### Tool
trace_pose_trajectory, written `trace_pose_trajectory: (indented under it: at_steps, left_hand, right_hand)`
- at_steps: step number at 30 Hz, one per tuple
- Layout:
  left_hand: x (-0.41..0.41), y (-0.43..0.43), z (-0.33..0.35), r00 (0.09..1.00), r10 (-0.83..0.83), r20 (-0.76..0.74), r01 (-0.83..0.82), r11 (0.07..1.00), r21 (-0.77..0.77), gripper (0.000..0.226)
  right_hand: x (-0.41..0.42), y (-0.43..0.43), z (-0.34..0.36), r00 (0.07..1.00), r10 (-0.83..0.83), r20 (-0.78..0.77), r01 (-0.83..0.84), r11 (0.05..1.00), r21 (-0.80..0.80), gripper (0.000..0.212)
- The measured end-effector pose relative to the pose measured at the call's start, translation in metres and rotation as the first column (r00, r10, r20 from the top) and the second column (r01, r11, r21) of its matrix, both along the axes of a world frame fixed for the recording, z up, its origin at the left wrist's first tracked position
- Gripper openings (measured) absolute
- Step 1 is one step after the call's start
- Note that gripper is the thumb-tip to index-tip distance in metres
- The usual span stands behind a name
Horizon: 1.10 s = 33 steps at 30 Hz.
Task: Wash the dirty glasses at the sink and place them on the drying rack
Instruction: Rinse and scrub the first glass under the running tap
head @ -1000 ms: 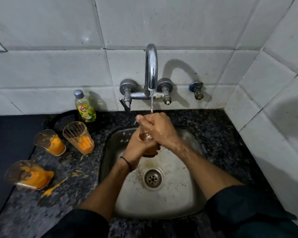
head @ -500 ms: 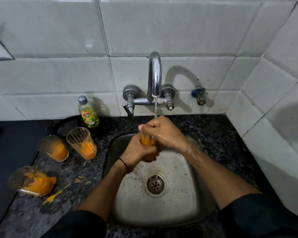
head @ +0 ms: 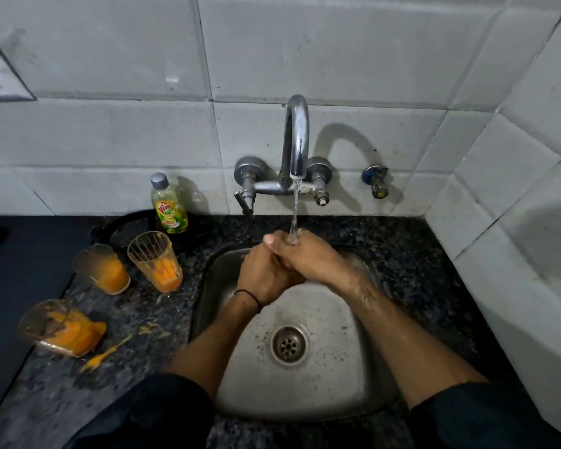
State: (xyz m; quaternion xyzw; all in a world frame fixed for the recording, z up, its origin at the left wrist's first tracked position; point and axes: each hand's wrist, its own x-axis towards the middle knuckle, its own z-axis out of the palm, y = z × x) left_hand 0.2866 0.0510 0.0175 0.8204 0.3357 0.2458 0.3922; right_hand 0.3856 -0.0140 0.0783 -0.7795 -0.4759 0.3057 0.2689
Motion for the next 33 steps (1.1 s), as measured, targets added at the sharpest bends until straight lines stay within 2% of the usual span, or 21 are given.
trace_pose_trajectory:
  at_steps: [3, 5, 7, 8, 9, 11, 12, 13, 15, 17, 20, 22, 23, 26, 27, 28, 29, 30, 31, 32, 33]
  left_hand:
    - [-0.005, 0.002, 0.002, 0.996, -0.064, 0.069, 0.064, 0.998, -0.004, 0.034]
    - [-0.013, 0.018, 0.006, 0.969, -0.245, 0.037, 0.247, 0.967, -0.069, 0.039]
    - [-0.018, 0.031, 0.009, 0.887, -0.462, 0.023, 0.454, 0.860, -0.231, 0.049]
    - [-0.019, 0.033, 0.011, 0.852, -0.522, 0.027, 0.506, 0.810, -0.296, 0.051]
    - [-0.018, 0.035, 0.012, 0.844, -0.535, 0.029, 0.515, 0.796, -0.318, 0.051]
    - [-0.013, 0.039, 0.011, 0.873, -0.483, 0.061, 0.480, 0.832, -0.279, 0.052]
    - [-0.010, 0.041, 0.010, 0.892, -0.445, 0.074, 0.450, 0.862, -0.236, 0.054]
    - [-0.008, 0.042, 0.009, 0.908, -0.411, 0.084, 0.419, 0.887, -0.193, 0.055]
    - [-0.005, 0.037, 0.004, 0.937, -0.337, 0.094, 0.347, 0.930, -0.124, 0.053]
    - [-0.006, 0.025, -0.003, 0.965, -0.212, 0.154, 0.223, 0.973, -0.058, 0.047]
    - [-0.012, 0.014, -0.014, 0.965, -0.137, 0.221, 0.152, 0.987, -0.052, 0.032]
    - [-0.014, 0.018, -0.019, 0.966, -0.190, 0.175, 0.211, 0.972, -0.108, 0.044]
    - [-0.014, 0.020, -0.022, 0.966, -0.202, 0.161, 0.227, 0.962, -0.152, 0.048]
    - [-0.012, 0.024, -0.029, 0.966, -0.196, 0.168, 0.228, 0.954, -0.197, 0.062]
    - [-0.012, 0.023, -0.029, 0.966, -0.186, 0.181, 0.222, 0.954, -0.201, 0.062]
    - [-0.010, 0.021, -0.028, 0.965, -0.166, 0.202, 0.207, 0.956, -0.208, 0.059]
    - [-0.009, 0.021, -0.028, 0.964, -0.142, 0.225, 0.189, 0.961, -0.204, 0.052]
    - [-0.005, 0.018, -0.025, 0.963, -0.116, 0.244, 0.165, 0.968, -0.189, 0.045]
    - [-0.003, 0.016, -0.024, 0.961, -0.093, 0.261, 0.142, 0.975, -0.172, 0.038]
    - [-0.001, 0.014, -0.024, 0.963, -0.068, 0.259, 0.112, 0.981, -0.159, 0.033]
    - [0.001, 0.013, -0.026, 0.964, -0.049, 0.263, 0.091, 0.984, -0.154, 0.032]
  right_hand:
    - [0.004, -0.002, 0.005, 0.981, 0.193, 0.031, -0.191, 0.981, -0.044, 0.037]
    - [0.010, -0.014, 0.010, 0.898, 0.429, 0.096, -0.420, 0.901, -0.107, 0.033]
    - [0.019, -0.020, 0.011, 0.681, 0.645, 0.345, -0.569, 0.764, -0.305, 0.022]
    - [0.022, -0.021, 0.017, 0.528, 0.723, 0.445, -0.605, 0.688, -0.400, 0.013]
    - [0.025, -0.022, 0.021, 0.412, 0.749, 0.518, -0.606, 0.650, -0.458, 0.015]
    - [0.029, -0.022, 0.025, 0.289, 0.748, 0.598, -0.578, 0.634, -0.514, 0.049]
    - [0.027, -0.020, 0.024, 0.315, 0.725, 0.613, -0.561, 0.663, -0.495, 0.055]
    - [0.019, -0.019, 0.025, 0.405, 0.684, 0.607, -0.555, 0.711, -0.431, 0.053]
    - [0.007, -0.008, 0.017, 0.739, 0.532, 0.414, -0.463, 0.847, -0.262, 0.037]
    - [-0.003, 0.005, 0.014, 0.892, 0.375, 0.253, -0.338, 0.924, -0.178, 0.027]
    - [-0.012, 0.007, 0.005, 0.833, 0.444, 0.329, -0.342, 0.882, -0.325, 0.030]
    - [-0.007, 0.000, -0.007, 0.794, 0.508, 0.333, -0.405, 0.851, -0.334, 0.033]
    - [-0.004, -0.004, -0.007, 0.746, 0.551, 0.375, -0.430, 0.827, -0.361, 0.031]
    - [0.014, -0.006, -0.001, 0.446, 0.675, 0.588, -0.531, 0.729, -0.432, 0.045]
    - [0.016, -0.005, 0.005, 0.423, 0.674, 0.605, -0.535, 0.725, -0.434, 0.052]
    - [0.015, -0.003, 0.006, 0.466, 0.654, 0.596, -0.532, 0.745, -0.402, 0.052]
    - [0.009, -0.001, 0.006, 0.597, 0.593, 0.540, -0.492, 0.803, -0.337, 0.046]
    - [0.000, 0.003, 0.003, 0.791, 0.448, 0.418, -0.379, 0.894, -0.241, 0.036]
    - [-0.009, 0.010, 0.000, 0.935, 0.251, 0.251, -0.208, 0.960, -0.187, 0.029]
    - [-0.016, 0.015, -0.003, 0.992, 0.036, 0.117, -0.018, 0.989, -0.149, 0.024]
    - [-0.020, 0.021, -0.004, 0.992, -0.106, 0.069, 0.116, 0.981, -0.158, 0.022]
